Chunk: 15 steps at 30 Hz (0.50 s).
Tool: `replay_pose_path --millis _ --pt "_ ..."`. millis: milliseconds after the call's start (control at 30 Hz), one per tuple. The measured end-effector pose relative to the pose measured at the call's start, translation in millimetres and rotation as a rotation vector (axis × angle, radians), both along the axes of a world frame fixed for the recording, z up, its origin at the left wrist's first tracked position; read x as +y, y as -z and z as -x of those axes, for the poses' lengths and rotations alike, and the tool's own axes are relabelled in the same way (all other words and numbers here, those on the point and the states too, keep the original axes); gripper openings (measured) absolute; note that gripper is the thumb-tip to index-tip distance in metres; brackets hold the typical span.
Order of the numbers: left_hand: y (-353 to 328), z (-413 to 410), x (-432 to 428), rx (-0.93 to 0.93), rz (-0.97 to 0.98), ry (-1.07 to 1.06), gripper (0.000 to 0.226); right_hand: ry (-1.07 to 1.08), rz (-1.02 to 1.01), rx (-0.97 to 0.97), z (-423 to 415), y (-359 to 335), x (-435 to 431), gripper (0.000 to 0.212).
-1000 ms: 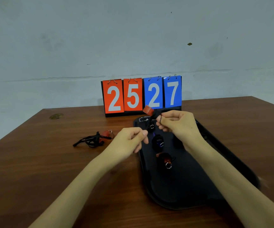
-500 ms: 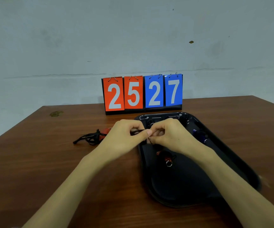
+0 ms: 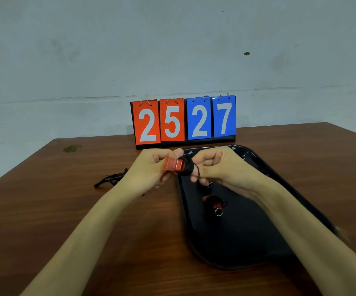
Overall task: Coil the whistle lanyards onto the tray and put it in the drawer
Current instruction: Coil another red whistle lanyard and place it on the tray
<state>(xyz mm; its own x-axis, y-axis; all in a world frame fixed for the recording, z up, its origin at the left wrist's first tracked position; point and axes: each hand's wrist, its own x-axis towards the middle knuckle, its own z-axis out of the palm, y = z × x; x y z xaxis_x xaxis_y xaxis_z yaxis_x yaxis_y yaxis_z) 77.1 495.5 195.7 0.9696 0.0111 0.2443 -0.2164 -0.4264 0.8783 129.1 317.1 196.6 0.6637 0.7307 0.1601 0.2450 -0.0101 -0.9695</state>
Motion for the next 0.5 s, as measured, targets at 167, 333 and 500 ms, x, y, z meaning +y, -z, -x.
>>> replay_pose_path --millis 167,333,500 --pt "8 0 -5 -0.039 -0.022 0.004 0.034 0.125 -0.15 0.106 -4 2 1 0.012" --pt "21 -3 -10 -0.054 -0.235 -0.039 0.023 0.384 -0.105 0.066 -9 7 2 0.006" --pt "29 -5 -8 -0.153 -0.448 -0.119 0.02 0.593 0.077 -0.182 -9 13 7 0.013"
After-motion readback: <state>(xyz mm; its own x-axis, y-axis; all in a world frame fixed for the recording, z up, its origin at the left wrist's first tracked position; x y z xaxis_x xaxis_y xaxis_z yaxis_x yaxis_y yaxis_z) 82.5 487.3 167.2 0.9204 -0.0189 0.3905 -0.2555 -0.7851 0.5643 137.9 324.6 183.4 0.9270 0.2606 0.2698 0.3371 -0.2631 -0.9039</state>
